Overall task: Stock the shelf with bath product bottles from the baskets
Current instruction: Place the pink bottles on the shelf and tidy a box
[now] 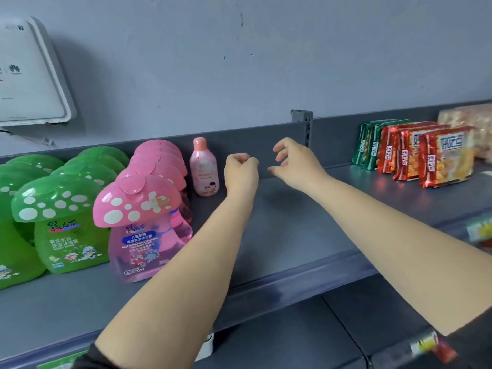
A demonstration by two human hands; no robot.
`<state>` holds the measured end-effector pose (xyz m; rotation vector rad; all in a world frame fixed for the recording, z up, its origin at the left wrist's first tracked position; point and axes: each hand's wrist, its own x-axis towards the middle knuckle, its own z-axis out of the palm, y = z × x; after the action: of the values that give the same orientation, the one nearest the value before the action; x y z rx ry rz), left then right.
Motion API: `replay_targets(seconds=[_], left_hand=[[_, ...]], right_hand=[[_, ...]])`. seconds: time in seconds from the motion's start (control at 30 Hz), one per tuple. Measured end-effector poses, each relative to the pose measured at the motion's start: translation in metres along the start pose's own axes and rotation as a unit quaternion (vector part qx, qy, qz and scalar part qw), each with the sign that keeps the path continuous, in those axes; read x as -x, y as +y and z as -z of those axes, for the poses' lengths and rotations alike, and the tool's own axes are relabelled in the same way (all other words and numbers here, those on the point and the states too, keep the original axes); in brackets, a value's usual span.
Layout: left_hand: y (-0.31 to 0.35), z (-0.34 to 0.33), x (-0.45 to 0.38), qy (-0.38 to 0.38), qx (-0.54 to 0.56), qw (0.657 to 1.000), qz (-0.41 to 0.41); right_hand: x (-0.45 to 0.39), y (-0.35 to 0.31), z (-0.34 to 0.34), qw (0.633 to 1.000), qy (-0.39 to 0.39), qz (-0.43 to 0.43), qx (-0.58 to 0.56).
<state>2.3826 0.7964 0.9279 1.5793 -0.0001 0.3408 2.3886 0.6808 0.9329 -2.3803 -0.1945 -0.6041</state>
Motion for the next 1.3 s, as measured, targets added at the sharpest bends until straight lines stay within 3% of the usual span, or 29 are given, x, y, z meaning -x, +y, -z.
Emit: replay_targets(seconds=[0.1, 0.17, 0.23, 0.33, 0.4, 0.63, 0.97, 1.3], left_hand=[[0.000, -0.012, 0.014, -0.099, -0.121, 0.984, -0.090], [0.000, -0.021, 0.024, -0.155, -0.225, 0.949, -0.160], [0.001, -0.032, 0.037, -0.208, -0.328, 0.894, -0.224], [0.003, -0.051, 0.062, -0.257, -0.457, 0.786, -0.328], [0.005, -0.065, 0.084, -0.276, -0.475, 0.741, -0.386], [-0.016, -0.130, 0.190, -0.368, -0.411, 0.660, -0.510], [-0.122, -0.239, 0.391, -0.598, -0.334, 0.586, -0.433], [-0.264, -0.301, 0.537, -0.734, -0.367, 0.524, -0.228]], right_hand=[[0.039, 0.010, 0.030, 0.994, 0.039, 0.015, 0.099], [0.070, 0.016, 0.049, 0.979, 0.061, 0.029, 0.194], [0.104, 0.020, 0.067, 0.961, 0.068, 0.024, 0.268], [0.154, 0.030, 0.089, 0.932, 0.061, 0.000, 0.357], [0.186, 0.037, 0.103, 0.913, 0.051, -0.025, 0.404], [0.296, 0.079, 0.154, 0.878, 0.039, -0.132, 0.458], [0.489, 0.179, 0.202, 0.867, 0.030, -0.352, 0.351], [0.644, 0.305, 0.175, 0.821, -0.013, -0.536, 0.197]])
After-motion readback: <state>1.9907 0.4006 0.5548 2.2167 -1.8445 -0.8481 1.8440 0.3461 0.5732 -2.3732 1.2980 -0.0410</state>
